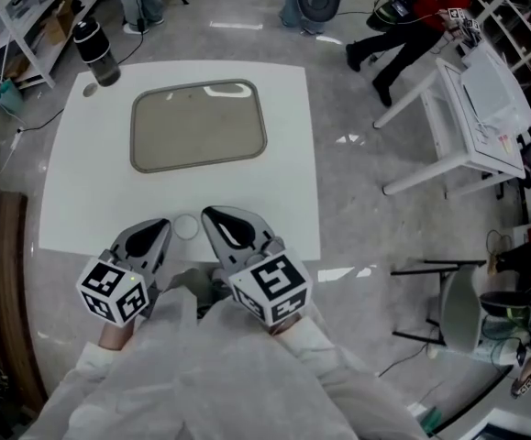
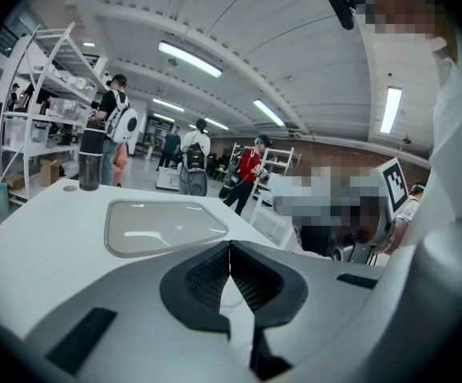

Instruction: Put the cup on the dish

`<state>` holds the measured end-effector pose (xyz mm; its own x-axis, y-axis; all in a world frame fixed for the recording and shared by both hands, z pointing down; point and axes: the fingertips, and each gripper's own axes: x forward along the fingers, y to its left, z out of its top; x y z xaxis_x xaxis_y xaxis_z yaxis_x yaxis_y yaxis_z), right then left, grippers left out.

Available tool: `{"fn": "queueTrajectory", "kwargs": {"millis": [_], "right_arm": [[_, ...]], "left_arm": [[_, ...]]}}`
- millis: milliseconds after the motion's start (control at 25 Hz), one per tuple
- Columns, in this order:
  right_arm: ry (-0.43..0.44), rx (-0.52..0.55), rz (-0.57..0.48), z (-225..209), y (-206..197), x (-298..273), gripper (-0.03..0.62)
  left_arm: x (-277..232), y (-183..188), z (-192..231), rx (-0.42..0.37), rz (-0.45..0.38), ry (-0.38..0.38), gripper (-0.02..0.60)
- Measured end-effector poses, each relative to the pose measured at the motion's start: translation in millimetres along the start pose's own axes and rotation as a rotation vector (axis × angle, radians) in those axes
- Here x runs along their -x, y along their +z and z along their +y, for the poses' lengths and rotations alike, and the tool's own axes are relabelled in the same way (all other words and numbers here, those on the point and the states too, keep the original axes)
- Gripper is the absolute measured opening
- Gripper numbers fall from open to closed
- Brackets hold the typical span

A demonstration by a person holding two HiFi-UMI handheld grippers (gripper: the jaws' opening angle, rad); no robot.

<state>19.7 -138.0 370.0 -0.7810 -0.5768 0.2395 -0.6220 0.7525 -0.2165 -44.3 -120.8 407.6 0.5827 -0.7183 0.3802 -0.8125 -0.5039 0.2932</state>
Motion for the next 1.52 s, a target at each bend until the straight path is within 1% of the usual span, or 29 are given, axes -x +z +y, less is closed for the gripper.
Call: {"fn": "queueTrajectory", "kwargs": {"millis": [160,360,520,760,1080,1240,1360,1520], "right_arm": [[-0.015,-0.008,-0.002,1,-1,-1,0.015],[-0.042,-0.03,-0.002,2,-2,-1,0.015],[-0.05,-0.044,0.006,9,-6,-4,0.015],[-0.036,-0.051,0.041,20,-15,-6,0.015],[-0.052,-0.073,0.081,21,-28,-8,0.015],[-0.062,-0.087,0.099,22,-37,-8,0.015],[-0.075,-0.1,0.112,20,-45,-6,0.015],[-0.093,-0.116,0.138,17,-57,-6,0.015]], "left_arm": [[1,-2,1,-0.02,0.016,-0.007,0.009],[4,1,-4,-0.041,0.007,-0.058,0.009],[9,-5,-6,-0.057,0.029,-0.085,0.009],[9,-8,-5,-0.072,0.054,-0.093,0.009],[0,-10,0,-0.101,0.055,-0.108,0.011],[-1,-17,2,-0.116,0.069,-0.112,0.012],[-2,-24,2,-0.114,0.077,-0.121,0.049],[-4,-34,4,-0.078,0.077,-0.137,0.117]]}}
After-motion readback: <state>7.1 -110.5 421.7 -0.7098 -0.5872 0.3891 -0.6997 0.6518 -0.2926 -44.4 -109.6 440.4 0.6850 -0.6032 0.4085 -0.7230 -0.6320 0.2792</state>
